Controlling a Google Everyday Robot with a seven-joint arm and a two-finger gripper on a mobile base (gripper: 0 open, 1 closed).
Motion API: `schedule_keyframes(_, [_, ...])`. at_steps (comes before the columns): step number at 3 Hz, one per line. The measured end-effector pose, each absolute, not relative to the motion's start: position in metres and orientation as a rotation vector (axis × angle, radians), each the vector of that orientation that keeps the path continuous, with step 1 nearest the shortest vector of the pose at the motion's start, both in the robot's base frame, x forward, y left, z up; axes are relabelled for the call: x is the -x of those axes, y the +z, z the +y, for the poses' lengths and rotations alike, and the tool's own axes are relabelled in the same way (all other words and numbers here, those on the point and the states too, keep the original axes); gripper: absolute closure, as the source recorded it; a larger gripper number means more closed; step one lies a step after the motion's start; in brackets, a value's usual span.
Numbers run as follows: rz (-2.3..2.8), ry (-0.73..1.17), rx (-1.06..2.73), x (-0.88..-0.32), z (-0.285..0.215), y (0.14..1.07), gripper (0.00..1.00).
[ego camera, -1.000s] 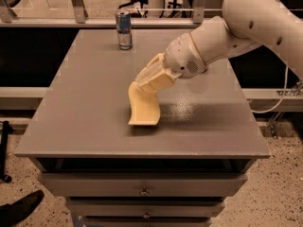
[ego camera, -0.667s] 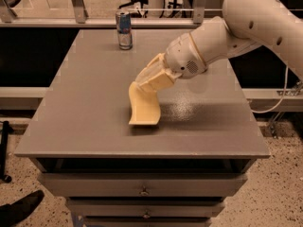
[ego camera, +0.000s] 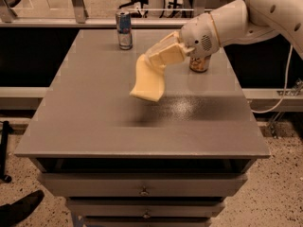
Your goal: Pick sponge
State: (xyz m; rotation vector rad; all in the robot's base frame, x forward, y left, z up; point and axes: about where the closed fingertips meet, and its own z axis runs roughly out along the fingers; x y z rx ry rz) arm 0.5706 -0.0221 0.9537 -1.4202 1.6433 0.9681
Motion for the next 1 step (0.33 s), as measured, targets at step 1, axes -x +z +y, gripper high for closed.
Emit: schedule_keyframes(1, [1.643,0.976,1.401,-0.5735,-0.0232,0.9595,1.0])
